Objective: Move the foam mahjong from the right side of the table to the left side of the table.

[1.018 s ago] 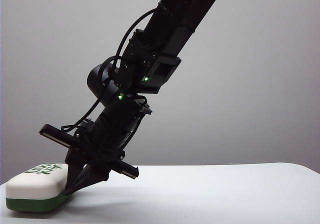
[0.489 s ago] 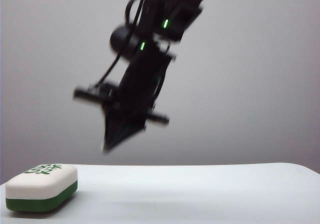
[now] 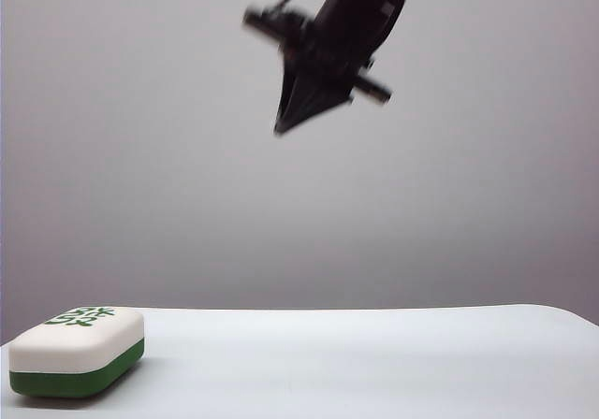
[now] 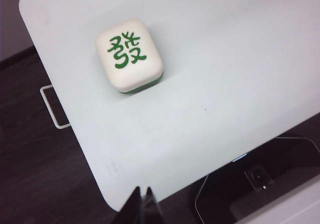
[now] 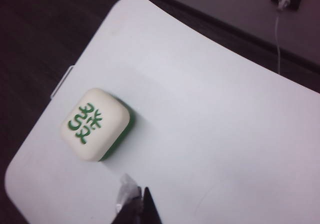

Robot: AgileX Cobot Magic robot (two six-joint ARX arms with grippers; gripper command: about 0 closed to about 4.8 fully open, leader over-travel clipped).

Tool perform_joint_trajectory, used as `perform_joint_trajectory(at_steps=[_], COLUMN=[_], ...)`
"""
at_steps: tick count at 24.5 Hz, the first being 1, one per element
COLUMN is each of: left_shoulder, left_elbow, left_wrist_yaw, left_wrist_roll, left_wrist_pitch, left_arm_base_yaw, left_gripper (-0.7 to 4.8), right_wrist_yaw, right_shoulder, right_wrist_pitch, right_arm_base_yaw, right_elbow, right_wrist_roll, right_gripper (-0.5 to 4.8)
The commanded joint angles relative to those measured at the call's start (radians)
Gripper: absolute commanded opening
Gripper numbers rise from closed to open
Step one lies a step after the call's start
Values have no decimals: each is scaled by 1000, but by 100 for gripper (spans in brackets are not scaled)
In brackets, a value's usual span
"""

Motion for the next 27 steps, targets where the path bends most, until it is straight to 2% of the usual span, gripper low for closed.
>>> perform_joint_trajectory(at_steps=[1, 7, 10, 12, 17, 21, 25, 27], left_shoulder=[-79, -187, -217, -224, -225, -232, -309, -355], left_elbow=[-51, -64, -114, -220, -335, -391, -475, -507], left_wrist_yaw=[-7, -11, -16, -33, -35, -34, -22, -8], left_wrist_roll=[-7, -28, -33, -55, -54, -71, -137, -139], left_wrist_pitch=[88, 224, 369, 573, 762, 846, 961, 990], left_arm_base_yaw=[0, 0, 0, 0, 1, 14, 79, 101], left_gripper=[-5, -5, -5, -5, -5, -5, -5, -5], right_wrist_yaw=[-13, 21, 73, 127, 174, 164, 45, 43], right_shoulder=[-173, -428, -562, -726, -930, -1084, -1300, -1366], right_wrist_pitch=[22, 135, 243, 364, 411, 412, 493, 517], right_arm_base_yaw=[-43, -84, -100, -113, -165, -294, -502, -534], right_elbow=[-157, -428, -568, -725, -877, -969, -1105, -1153], right_wrist_roll=[-11, 32, 64, 73, 72, 69, 72, 81], right_gripper=[-5, -5, -5, -5, -5, -5, -5, -5])
